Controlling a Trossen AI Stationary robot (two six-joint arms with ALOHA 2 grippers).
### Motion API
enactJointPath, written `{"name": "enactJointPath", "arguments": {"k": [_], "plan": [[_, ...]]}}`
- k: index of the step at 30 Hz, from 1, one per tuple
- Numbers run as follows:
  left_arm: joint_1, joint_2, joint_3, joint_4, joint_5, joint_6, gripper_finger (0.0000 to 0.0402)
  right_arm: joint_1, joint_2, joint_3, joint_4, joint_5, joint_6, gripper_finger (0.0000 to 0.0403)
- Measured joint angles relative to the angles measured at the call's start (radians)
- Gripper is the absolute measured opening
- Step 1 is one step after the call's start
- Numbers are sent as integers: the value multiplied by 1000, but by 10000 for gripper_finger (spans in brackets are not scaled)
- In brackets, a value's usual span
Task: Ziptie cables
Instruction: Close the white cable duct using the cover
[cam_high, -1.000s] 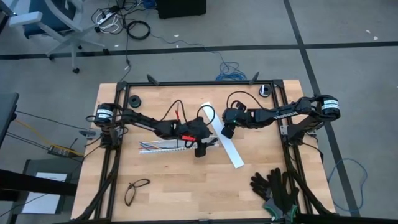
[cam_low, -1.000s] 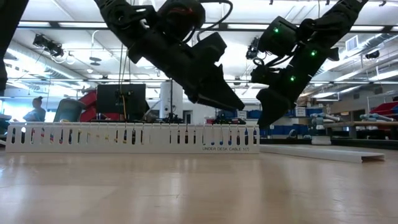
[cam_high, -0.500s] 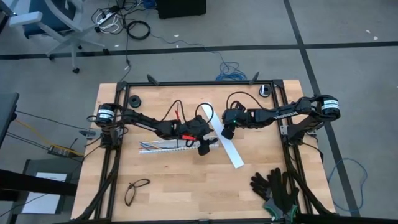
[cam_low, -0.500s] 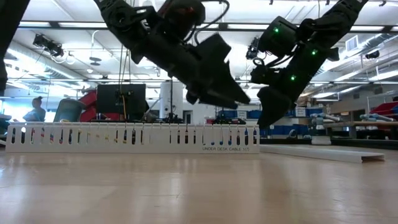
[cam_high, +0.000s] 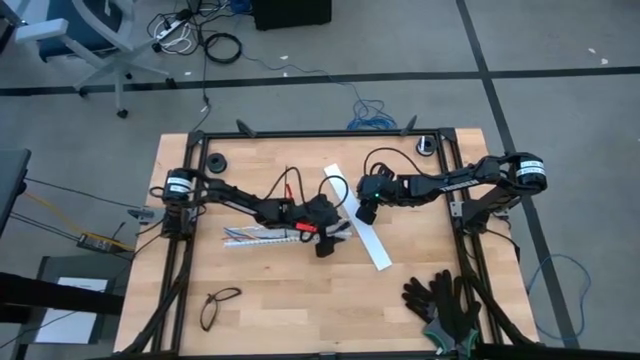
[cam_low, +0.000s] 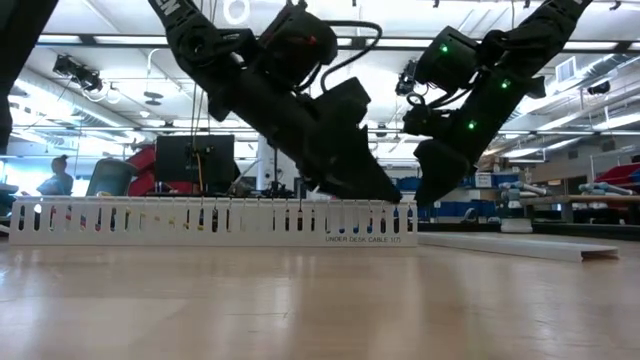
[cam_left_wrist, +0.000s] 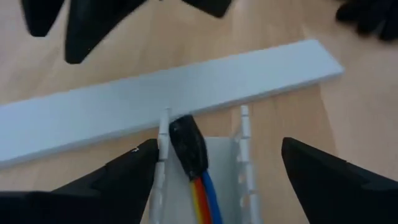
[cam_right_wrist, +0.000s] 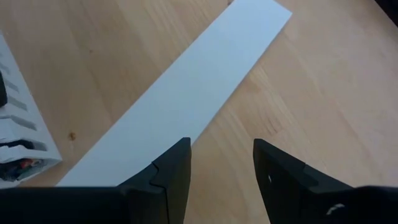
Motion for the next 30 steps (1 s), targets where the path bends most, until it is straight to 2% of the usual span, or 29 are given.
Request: {"name": "enactJointPath", "arguments": {"k": [7,16,20,24,27,30], "plan": [[0,47,1,-56,1,46,298,0,0,0,24,0,2,153],[7,37,7,-203,-29,50,195,-28,0,0,77,-27,106,159],[16,27,7,-261,-26,80,195,-61,0,0,131,-56,152,176],[32,4,6,-301,-2,133,216,-98,18,0,246,-115,155,202],[48,-2,6,-342,10,158,221,-124,76,10,323,-155,139,223],[62,-7,6,-386,19,176,212,-144,162,65,304,-159,101,241]]}}
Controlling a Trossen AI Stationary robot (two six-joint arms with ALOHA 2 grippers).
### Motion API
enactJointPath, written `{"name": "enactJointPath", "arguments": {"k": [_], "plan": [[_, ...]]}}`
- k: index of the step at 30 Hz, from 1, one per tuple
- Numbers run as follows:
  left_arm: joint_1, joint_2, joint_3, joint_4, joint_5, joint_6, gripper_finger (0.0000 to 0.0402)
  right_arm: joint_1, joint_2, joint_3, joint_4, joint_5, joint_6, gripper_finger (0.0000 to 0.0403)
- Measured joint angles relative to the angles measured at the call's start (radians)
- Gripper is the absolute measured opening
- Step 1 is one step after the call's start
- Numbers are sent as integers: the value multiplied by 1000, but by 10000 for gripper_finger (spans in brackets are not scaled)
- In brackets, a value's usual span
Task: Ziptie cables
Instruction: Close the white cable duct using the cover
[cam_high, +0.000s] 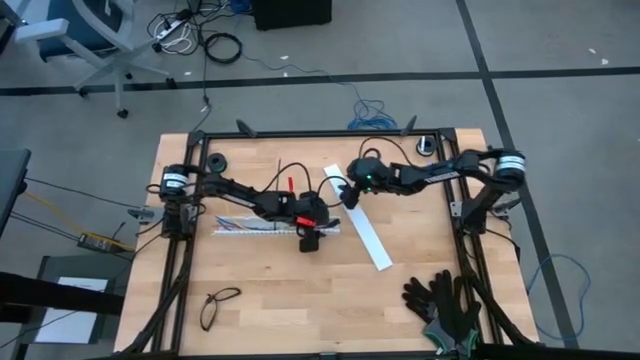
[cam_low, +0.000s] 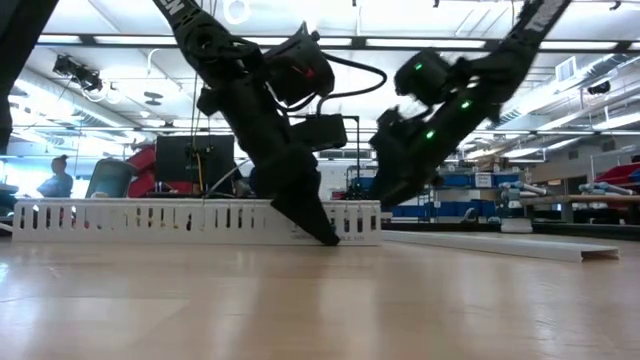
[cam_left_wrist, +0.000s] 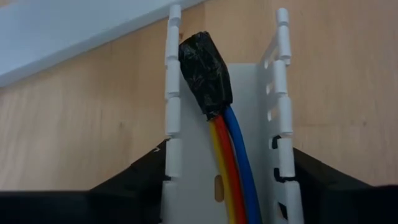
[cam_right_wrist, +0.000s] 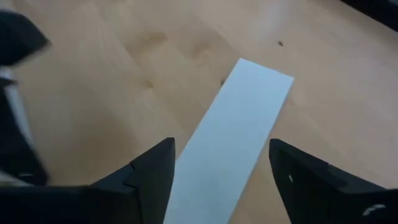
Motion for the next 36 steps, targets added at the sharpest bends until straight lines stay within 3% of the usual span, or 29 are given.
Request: {"name": "enactJointPath", "arguments": {"k": [12,27,36], "plan": [[52,-19,-81,41,45,30,202,-73,203,295,-190,3,-51,264],[77,-90,-117,16,46,107,202,-73,213,317,-287,-25,-44,249],[138,-294,-428,323,44,63,202,-71,213,317,-276,-16,-23,246]]}}
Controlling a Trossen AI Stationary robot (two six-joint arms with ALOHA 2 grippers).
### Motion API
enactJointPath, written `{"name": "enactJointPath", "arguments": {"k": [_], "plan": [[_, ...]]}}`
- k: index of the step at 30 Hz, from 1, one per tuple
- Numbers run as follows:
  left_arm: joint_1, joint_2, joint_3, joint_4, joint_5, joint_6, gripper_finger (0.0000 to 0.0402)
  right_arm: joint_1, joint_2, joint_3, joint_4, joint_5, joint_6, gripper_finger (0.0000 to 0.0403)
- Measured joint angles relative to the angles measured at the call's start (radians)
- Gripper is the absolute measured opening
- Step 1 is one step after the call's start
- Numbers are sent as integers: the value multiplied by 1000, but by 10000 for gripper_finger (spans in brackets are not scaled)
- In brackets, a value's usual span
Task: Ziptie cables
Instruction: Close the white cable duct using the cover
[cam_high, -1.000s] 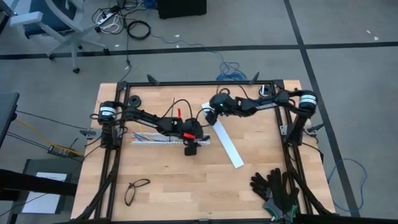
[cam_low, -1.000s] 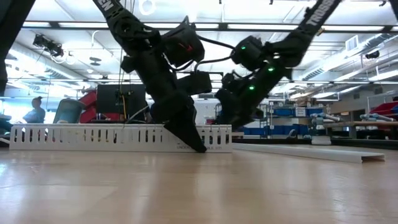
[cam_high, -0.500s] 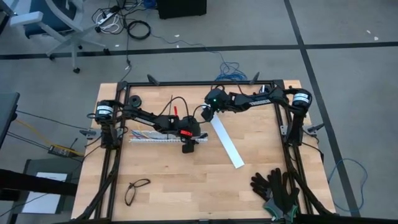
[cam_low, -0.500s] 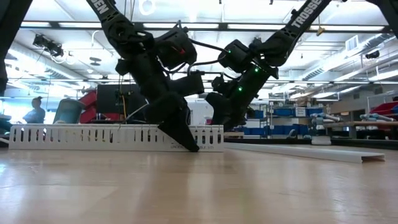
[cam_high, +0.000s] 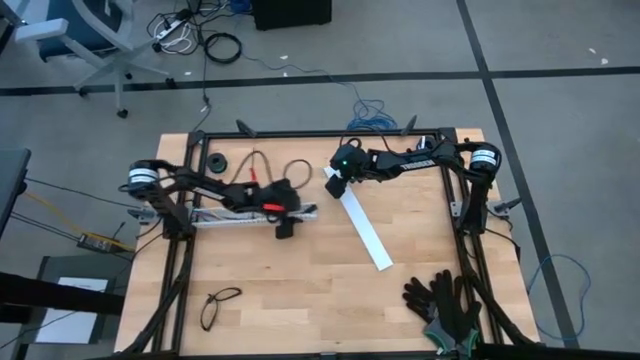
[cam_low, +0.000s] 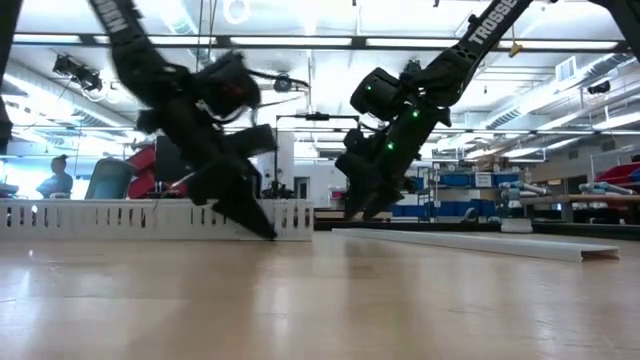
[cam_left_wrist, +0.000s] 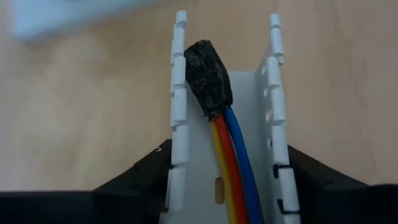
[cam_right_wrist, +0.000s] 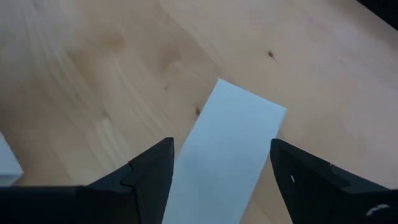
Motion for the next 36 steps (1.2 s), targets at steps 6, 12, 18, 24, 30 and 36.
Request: {"name": "enactJointPath", "arguments": {"k": [6,12,18,24,30,36], "plan": [[11,-88,-114,193,8,-16,204,-1,0,0,-7,26,3,246],[12,-87,-117,203,13,-11,204,10,0,0,-34,34,46,247],[11,-87,-116,199,18,-12,205,34,0,0,-35,59,46,242],[11,-87,-115,200,18,-15,205,62,0,0,-57,124,48,240],[11,-87,-115,201,18,-16,205,76,0,0,-82,140,85,236],[11,-87,-114,201,18,-19,205,98,18,0,-71,138,115,230]]}}
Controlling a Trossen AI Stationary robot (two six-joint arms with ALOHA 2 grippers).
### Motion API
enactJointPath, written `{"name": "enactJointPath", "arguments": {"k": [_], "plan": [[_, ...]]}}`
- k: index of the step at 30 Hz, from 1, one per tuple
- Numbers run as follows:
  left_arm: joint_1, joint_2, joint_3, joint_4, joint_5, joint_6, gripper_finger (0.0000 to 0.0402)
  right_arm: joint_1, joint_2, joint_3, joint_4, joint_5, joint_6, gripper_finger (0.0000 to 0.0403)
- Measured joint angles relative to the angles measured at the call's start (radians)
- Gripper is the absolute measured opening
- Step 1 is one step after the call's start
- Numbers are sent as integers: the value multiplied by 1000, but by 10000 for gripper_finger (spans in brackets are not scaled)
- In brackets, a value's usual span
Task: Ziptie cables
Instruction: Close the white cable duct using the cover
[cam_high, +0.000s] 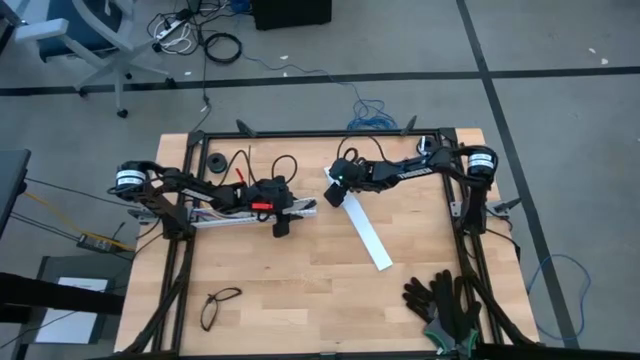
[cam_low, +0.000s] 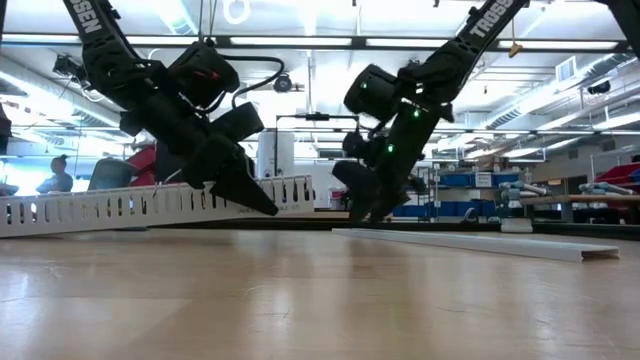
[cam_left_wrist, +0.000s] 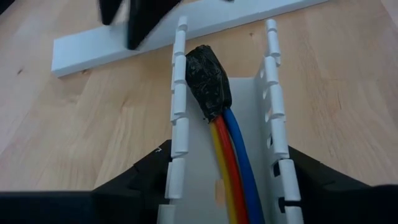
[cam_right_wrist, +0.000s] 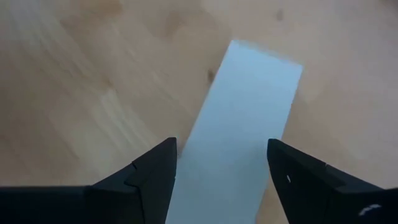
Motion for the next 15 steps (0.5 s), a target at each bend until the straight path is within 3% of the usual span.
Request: {"name": "enactJointPath", "arguments": {"k": [7,15], "plan": [[-1,-1,1,-3,2,-9,205,11,57,5,21,34,29,221],[-2,1,7,-52,87,-20,205,9,41,0,15,34,-5,190]]}}
